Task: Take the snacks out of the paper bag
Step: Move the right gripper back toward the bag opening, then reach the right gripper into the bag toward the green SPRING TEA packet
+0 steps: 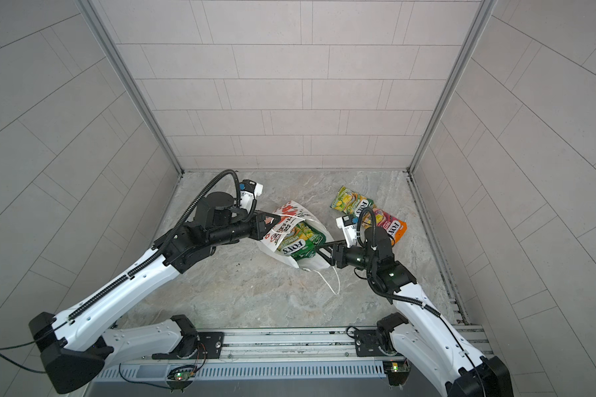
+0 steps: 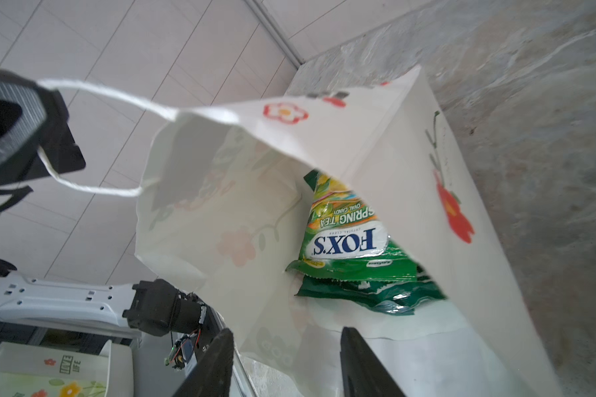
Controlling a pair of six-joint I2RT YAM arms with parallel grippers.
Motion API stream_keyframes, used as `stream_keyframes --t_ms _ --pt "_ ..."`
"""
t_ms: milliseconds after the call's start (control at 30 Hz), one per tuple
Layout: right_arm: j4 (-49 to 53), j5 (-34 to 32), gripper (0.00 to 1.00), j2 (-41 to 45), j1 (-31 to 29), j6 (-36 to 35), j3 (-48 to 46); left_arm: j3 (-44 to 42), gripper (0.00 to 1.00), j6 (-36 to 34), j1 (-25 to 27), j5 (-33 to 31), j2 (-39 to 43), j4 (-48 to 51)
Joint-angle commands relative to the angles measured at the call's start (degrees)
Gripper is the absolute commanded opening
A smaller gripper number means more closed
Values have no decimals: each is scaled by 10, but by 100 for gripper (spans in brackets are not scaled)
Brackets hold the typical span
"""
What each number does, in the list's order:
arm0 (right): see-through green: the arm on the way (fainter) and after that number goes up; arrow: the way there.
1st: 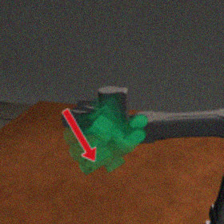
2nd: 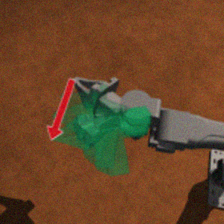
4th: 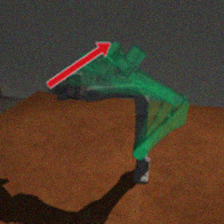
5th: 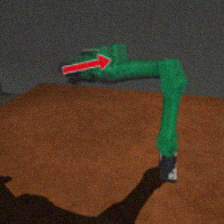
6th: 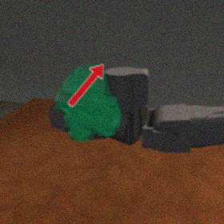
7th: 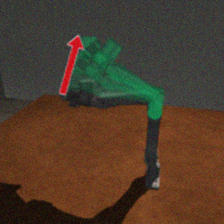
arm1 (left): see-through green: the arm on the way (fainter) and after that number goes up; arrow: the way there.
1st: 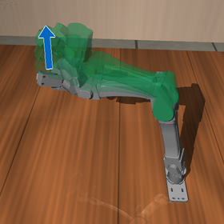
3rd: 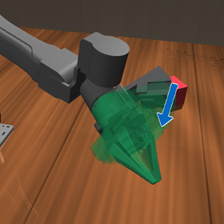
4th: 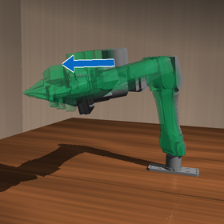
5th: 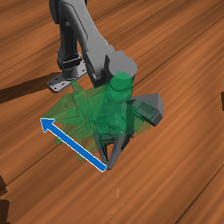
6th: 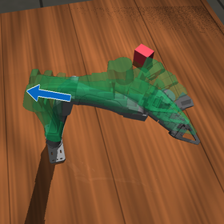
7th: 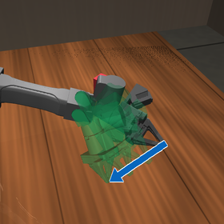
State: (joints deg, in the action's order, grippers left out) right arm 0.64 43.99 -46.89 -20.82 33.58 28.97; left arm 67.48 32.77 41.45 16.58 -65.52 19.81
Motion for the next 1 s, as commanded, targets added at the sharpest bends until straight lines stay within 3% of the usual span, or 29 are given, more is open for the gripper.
stream_keyframes --t_ms 0,267,700,967 --pt "-21 -41 48 -6 -43 -31 -3 6 0 6 1 6 13 -23" --pt "6 -140 37 -72 -131 -91 14 11 0 9 2 16 8 -24" --pt "43 -290 31 -148 -202 -131 52 15 0 8 2 24 0 -24" --pt "63 -369 29 -187 -211 -124 79 14 0 6 2 33 -1 -23"
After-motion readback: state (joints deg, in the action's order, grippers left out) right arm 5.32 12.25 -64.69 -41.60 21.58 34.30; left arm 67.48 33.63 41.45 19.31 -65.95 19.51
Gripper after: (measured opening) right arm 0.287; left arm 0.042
